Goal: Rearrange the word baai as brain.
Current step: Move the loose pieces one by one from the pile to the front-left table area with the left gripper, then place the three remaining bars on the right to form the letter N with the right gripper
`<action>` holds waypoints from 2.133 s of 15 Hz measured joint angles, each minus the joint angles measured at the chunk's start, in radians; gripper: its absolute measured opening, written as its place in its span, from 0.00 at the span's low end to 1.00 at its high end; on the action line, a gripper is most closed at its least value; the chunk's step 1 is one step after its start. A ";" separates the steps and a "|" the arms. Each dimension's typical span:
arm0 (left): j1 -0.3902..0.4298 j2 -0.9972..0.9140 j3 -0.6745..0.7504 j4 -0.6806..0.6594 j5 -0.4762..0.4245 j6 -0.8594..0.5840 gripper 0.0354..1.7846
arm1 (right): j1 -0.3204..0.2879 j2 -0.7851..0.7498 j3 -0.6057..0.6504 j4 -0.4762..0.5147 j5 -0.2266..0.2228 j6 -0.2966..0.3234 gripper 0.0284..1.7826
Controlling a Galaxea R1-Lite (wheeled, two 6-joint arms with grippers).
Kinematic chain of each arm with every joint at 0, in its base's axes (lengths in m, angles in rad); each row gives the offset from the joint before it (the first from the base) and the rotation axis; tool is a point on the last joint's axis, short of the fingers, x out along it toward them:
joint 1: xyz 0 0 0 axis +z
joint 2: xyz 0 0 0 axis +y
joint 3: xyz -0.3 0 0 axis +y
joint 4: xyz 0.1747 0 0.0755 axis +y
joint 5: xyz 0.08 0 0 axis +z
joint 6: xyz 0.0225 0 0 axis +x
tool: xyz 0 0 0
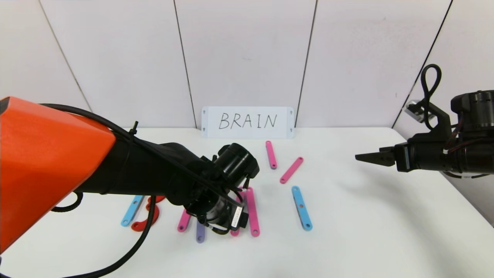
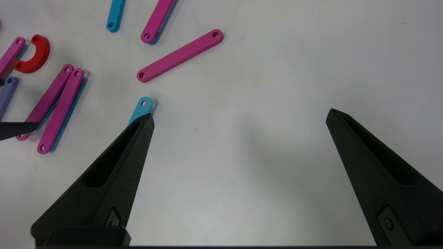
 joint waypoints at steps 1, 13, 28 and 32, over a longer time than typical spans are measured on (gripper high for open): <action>0.000 -0.002 0.000 0.000 0.002 0.001 0.98 | 0.000 0.000 0.000 0.000 0.000 0.000 0.98; 0.035 -0.056 -0.004 0.000 -0.001 0.011 0.98 | 0.000 0.000 0.000 0.000 0.000 0.000 0.98; 0.473 -0.361 -0.102 -0.039 -0.506 0.303 0.98 | 0.142 -0.016 -0.088 0.019 -0.095 0.020 0.98; 0.599 -0.409 -0.103 -0.080 -0.587 0.361 0.98 | 0.285 0.036 -0.217 0.022 -0.242 0.063 0.98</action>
